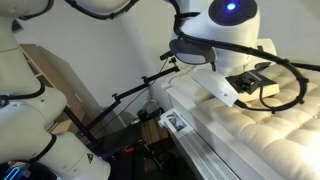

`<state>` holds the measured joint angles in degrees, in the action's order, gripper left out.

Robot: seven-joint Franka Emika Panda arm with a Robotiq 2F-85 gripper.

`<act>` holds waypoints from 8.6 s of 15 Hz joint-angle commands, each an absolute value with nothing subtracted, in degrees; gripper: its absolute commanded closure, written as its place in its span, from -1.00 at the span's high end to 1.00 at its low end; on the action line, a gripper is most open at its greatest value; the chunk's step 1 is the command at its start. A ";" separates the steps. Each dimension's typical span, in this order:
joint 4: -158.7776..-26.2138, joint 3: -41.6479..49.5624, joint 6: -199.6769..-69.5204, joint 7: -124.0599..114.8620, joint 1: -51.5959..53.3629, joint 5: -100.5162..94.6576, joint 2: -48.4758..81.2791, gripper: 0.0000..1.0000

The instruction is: Pick up the black book and position it on top of the white book

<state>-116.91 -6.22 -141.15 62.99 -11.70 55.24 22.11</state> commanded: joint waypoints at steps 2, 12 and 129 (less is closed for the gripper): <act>-115.54 -4.46 -139.81 63.52 -11.34 58.50 20.46 1.00; -105.84 -1.81 -139.13 58.82 -11.14 59.76 29.58 1.00; -101.61 -11.06 -137.65 34.12 -13.30 31.00 38.13 1.00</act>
<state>-104.55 -8.23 -142.45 32.76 -10.34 31.69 35.81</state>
